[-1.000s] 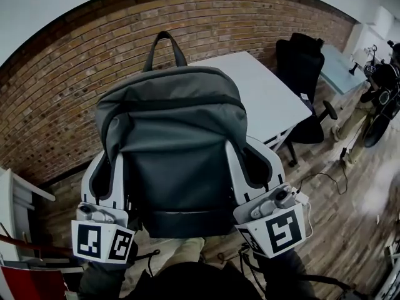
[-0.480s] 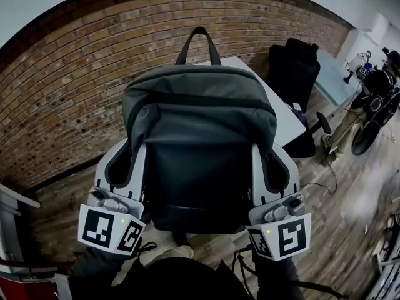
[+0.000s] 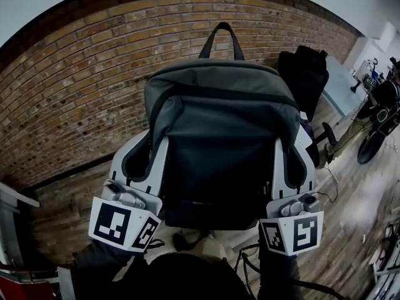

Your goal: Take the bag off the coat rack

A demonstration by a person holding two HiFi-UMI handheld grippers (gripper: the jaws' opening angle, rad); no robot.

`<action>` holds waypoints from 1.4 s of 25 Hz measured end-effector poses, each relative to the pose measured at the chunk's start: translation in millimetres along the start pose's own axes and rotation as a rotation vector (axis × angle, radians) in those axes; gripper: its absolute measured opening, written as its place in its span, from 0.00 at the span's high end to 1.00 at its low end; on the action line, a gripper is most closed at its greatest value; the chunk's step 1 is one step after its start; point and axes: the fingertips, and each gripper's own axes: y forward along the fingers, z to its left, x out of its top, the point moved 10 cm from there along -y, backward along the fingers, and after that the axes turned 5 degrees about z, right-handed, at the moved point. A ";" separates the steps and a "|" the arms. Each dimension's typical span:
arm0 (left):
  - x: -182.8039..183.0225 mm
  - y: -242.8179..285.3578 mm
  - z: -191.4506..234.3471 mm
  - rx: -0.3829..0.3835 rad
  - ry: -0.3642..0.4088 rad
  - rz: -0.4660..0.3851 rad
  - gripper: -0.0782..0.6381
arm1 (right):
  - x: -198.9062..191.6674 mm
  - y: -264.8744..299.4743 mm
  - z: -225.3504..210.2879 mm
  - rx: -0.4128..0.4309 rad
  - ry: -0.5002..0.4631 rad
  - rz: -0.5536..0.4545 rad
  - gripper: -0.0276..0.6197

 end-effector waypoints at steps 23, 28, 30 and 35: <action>-47.8 182.0 -44.2 0.001 -0.077 0.041 0.78 | -51.6 89.1 -165.1 -0.017 -0.052 0.074 0.91; -73.0 223.7 -51.0 0.036 -0.098 0.077 0.78 | -85.8 117.9 -204.6 0.011 -0.035 0.104 0.91; -81.1 235.3 -51.5 0.055 -0.097 0.096 0.78 | -98.8 128.2 -215.5 0.023 -0.018 0.117 0.91; -104.2 258.1 -48.9 0.090 -0.104 0.127 0.78 | -129.0 151.8 -233.3 0.052 -0.008 0.154 0.91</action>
